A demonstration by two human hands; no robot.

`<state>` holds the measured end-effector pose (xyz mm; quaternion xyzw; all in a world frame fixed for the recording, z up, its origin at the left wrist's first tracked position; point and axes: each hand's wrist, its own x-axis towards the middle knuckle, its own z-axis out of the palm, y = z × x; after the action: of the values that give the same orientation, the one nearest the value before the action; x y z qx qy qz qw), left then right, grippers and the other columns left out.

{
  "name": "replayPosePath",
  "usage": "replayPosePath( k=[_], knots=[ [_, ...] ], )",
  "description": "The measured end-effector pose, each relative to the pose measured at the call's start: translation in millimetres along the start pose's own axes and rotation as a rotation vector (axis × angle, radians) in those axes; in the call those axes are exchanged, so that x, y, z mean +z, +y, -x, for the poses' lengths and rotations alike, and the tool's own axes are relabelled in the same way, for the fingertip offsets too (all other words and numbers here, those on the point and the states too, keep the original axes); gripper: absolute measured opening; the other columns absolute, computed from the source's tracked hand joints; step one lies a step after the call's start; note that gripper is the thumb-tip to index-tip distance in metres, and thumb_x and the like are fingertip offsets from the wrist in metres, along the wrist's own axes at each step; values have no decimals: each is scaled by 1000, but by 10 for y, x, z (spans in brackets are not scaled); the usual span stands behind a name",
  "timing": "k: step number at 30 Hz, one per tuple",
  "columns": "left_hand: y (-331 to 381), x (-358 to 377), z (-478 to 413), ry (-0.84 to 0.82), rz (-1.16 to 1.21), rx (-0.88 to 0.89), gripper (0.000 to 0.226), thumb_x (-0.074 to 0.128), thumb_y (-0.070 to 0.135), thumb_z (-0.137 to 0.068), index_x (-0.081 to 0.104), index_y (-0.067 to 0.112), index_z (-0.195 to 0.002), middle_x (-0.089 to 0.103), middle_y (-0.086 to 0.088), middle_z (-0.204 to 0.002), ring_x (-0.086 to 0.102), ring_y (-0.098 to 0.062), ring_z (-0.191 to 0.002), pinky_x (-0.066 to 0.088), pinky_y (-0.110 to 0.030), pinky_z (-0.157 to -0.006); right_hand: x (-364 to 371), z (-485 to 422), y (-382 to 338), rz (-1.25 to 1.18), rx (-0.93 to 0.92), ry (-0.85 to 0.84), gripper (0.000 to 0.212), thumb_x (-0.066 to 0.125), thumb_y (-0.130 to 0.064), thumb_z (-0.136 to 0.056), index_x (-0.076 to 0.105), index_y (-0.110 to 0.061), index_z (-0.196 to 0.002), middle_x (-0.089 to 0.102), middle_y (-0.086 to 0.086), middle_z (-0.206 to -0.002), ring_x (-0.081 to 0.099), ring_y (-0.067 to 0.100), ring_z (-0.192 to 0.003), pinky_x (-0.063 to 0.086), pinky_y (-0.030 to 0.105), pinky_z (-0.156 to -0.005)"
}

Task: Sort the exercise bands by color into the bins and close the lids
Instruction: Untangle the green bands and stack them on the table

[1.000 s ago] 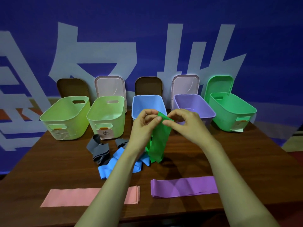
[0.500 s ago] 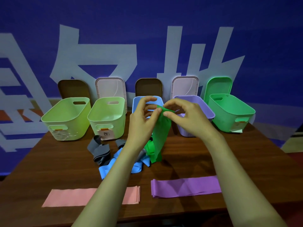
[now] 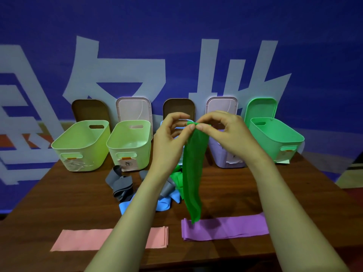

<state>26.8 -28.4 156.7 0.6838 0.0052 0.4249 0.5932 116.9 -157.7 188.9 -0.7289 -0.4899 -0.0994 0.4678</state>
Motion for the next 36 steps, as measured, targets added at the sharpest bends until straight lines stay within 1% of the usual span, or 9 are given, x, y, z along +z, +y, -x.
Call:
replayPosePath(
  k=[4,9,12,15,21,23,27,31,36],
  knots=[
    [-38,7,44,34,-99,51,19,67,13,-86,60,30,-89,66,14,-79,65,-7,-78,56,-36,-75,38,12,-5,51,-7,29,4,66,-22,-86,68,-24,-83,66,-5,-82,60,11,-76,51,29,-74],
    [-143,-48,60,61,-229,52,16,73,27,-81,63,30,-93,55,9,-85,54,-1,-77,44,-15,-73,36,1,-55,25,7,50,8,63,-21,-88,64,-24,-81,64,-8,-79,58,6,-73,48,20,-69],
    [-230,-27,79,-161,-3,-164,28,69,16,-83,57,19,-109,62,2,-108,63,-7,-98,50,-24,-86,28,-9,-65,-25,32,17,6,62,-22,-89,65,-21,-84,65,-5,-77,61,18,-73,51,30,-70],
    [-375,25,162,-263,167,-322,31,63,3,-85,51,13,-112,68,-6,-103,67,-13,-92,55,-28,-83,20,-29,-66,-6,31,25,6,61,-22,-90,65,-19,-86,64,-6,-76,59,17,-71,49,28,-68],
    [-911,16,443,-431,6,-508,32,71,24,-83,61,0,-103,65,-6,-96,61,-18,-92,48,-37,-88,-59,-70,32,71,78,147,8,58,-21,-91,61,-20,-84,54,-15,-66,48,-1,-59,35,9,-56],
    [-1071,-12,526,-492,-42,-628,52,72,38,-79,58,-5,-104,59,-9,-95,56,-20,-90,45,-42,-87,-109,-85,132,129,104,199,11,57,-21,-92,61,-15,-85,53,-14,-67,47,0,-58,36,14,-57],
    [-1268,-35,626,-558,-108,-777,29,66,17,-87,61,-1,-109,67,-18,-108,62,-22,-94,48,-41,-95,-129,-74,482,352,175,175,15,55,-21,-93,61,-8,-90,61,3,-80,52,18,-69,36,28,-64],
    [-1350,-12,571,-323,-196,-786,16,64,14,-88,62,1,-98,68,-10,-89,64,-11,-66,54,-27,-67,-131,96,961,457,353,156,12,54,-16,-92,61,-6,-95,67,18,-92,61,33,-85,46,37,-74],
    [-1496,-19,565,-287,-377,-772,17,70,18,-83,55,16,-76,50,3,-57,46,-6,-46,32,-13,-41,-150,501,1543,474,648,63,12,52,-8,-90,60,-5,-99,65,24,-96,60,38,-93,45,37,-78]
  ],
)
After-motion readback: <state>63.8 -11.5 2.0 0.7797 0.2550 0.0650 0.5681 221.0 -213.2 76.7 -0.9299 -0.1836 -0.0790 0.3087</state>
